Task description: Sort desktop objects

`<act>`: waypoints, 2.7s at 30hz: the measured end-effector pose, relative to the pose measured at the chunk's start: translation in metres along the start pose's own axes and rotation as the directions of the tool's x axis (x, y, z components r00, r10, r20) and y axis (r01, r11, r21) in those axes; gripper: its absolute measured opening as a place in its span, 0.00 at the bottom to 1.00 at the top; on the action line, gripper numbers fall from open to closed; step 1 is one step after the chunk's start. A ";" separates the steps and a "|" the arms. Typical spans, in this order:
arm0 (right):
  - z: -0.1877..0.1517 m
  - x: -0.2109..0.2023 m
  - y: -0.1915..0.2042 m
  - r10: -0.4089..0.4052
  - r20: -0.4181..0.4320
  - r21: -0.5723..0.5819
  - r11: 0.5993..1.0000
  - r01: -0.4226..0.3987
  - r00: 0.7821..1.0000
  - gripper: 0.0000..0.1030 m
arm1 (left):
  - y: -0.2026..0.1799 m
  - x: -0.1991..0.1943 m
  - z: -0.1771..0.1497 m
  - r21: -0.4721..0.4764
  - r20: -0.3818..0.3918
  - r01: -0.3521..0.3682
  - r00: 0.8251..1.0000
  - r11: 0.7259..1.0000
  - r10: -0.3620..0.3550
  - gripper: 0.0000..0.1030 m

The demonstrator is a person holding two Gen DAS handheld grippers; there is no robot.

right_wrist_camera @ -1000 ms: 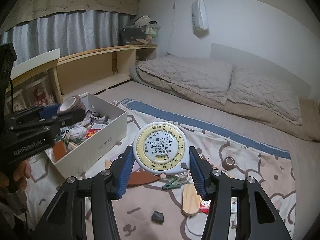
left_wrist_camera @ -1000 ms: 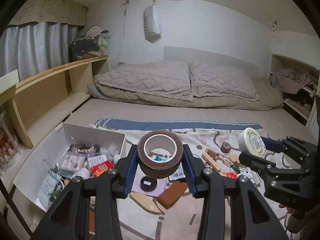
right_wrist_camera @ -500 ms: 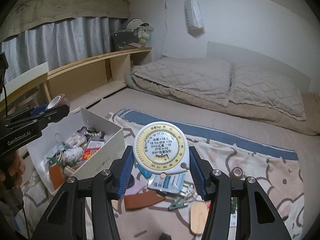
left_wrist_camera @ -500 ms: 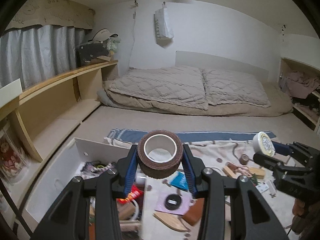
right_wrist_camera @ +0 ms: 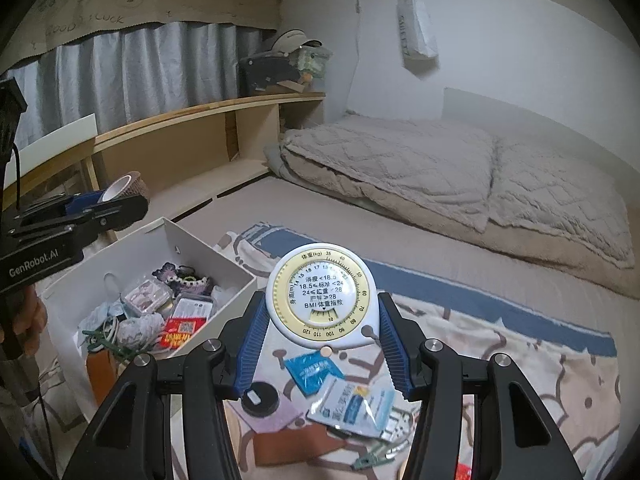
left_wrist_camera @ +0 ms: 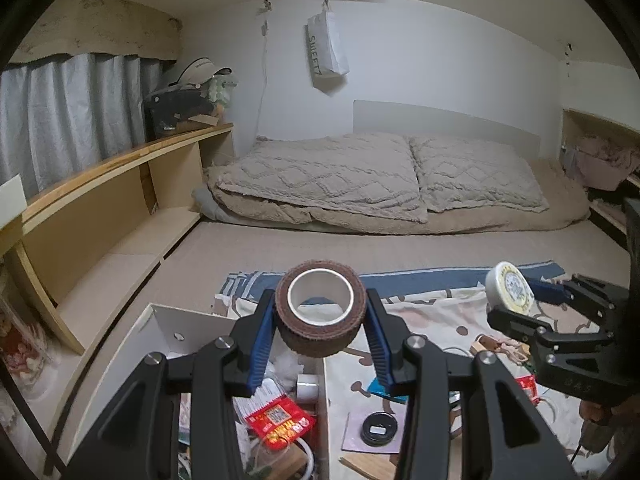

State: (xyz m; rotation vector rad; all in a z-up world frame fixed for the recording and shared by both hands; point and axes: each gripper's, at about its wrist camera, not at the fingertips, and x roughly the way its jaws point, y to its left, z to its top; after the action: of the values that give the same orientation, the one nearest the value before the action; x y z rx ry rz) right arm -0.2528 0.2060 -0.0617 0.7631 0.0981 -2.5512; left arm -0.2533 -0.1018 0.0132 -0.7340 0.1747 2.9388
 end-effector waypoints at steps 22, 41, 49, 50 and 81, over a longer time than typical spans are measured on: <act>0.010 0.018 0.094 0.207 -0.043 -0.078 0.975 -0.210 0.977 0.53 | 0.087 0.001 -0.036 -0.128 -0.176 -0.185 0.971 0.974 0.161 0.41; -0.013 0.041 0.143 0.289 -0.153 -0.079 0.950 -0.303 0.945 0.53 | 0.121 0.019 -0.131 -0.156 -0.491 -0.226 0.862 0.961 0.123 0.41; -0.023 0.048 0.158 0.298 -0.187 -0.094 0.943 -0.319 0.936 0.53 | 0.137 0.031 -0.140 -0.188 -0.543 -0.233 0.834 0.954 0.097 0.41; -0.024 0.050 0.159 0.298 -0.192 -0.096 0.943 -0.320 0.935 0.53 | 0.138 0.032 -0.139 -0.189 -0.544 -0.236 0.833 0.953 0.099 0.41; -0.036 0.064 0.175 0.379 -0.273 -0.033 0.915 -0.402 0.884 0.53 | 0.143 0.010 -0.113 -0.207 -0.449 -0.243 0.884 0.948 0.129 0.69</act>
State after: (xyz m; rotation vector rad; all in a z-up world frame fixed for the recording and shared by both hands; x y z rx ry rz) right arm -0.2009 0.0315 -0.1148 0.9731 0.1274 -2.0422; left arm -0.2288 -0.2582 -0.0782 -1.4868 -0.1158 2.9585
